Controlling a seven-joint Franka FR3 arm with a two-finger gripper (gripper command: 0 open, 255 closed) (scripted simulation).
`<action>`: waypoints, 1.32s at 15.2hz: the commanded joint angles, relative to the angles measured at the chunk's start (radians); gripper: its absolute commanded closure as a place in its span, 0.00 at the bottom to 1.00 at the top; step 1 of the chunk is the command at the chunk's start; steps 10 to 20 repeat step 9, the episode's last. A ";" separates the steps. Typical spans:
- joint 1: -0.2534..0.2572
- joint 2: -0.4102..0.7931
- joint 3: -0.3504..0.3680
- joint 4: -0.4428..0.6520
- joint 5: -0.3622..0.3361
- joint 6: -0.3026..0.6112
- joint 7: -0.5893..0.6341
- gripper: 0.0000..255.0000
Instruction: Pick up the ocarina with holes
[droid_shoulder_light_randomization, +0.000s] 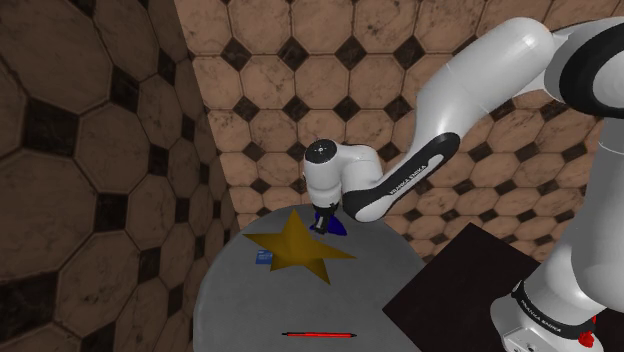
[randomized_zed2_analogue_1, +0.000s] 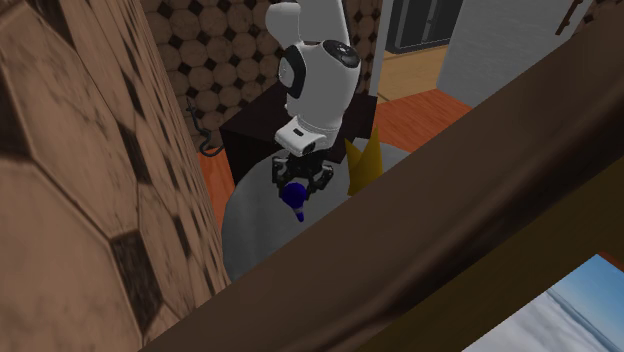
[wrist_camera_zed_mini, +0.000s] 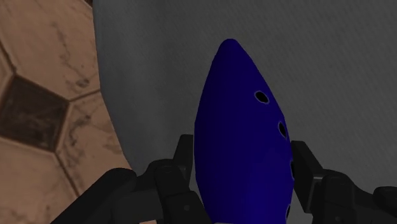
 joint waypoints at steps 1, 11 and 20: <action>-0.005 -0.021 0.008 0.001 0.020 -0.017 -0.019 1.00; -0.017 -0.085 0.028 0.006 0.079 -0.074 -0.074 1.00; -0.017 -0.085 0.028 0.006 0.079 -0.074 -0.074 1.00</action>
